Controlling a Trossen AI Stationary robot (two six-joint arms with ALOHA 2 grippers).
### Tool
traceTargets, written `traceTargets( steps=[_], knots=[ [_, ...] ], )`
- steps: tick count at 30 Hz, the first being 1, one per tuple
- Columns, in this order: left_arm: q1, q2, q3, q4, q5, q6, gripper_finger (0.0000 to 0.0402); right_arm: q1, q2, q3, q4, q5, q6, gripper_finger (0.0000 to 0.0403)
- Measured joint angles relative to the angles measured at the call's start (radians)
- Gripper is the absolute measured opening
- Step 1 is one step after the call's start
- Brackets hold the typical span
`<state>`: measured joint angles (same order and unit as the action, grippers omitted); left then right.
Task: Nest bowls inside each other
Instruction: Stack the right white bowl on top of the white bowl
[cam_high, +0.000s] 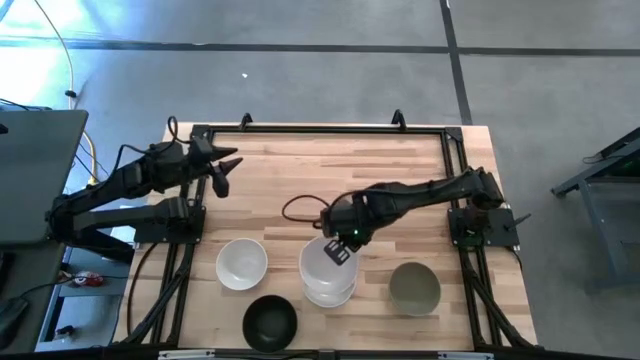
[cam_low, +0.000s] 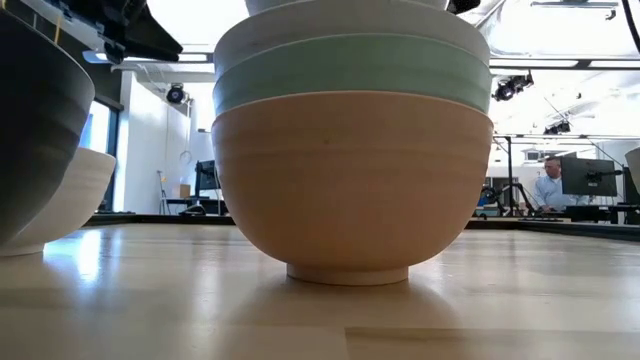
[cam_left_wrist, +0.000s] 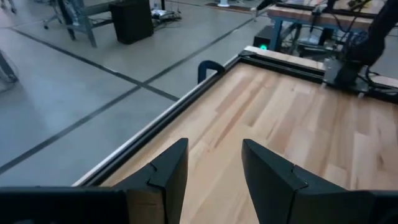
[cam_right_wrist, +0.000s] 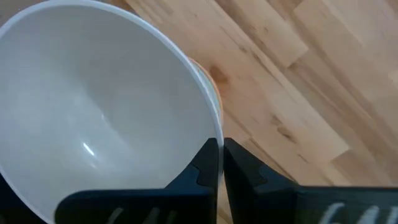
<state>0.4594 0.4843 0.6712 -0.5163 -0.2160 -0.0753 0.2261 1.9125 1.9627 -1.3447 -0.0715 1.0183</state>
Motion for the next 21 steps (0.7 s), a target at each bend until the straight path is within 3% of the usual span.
traceTargets(
  steps=[10,21],
  knots=[
    [0.001,0.009,0.000,0.031,0.025,-0.011,0.0141,0.065,0.000,-0.008,0.025,0.072,0.127,0.0000],
    [0.001,0.009,0.000,0.050,0.049,-0.018,0.0141,0.120,0.040,-0.009,0.021,0.070,0.217,0.0000]
  ],
)
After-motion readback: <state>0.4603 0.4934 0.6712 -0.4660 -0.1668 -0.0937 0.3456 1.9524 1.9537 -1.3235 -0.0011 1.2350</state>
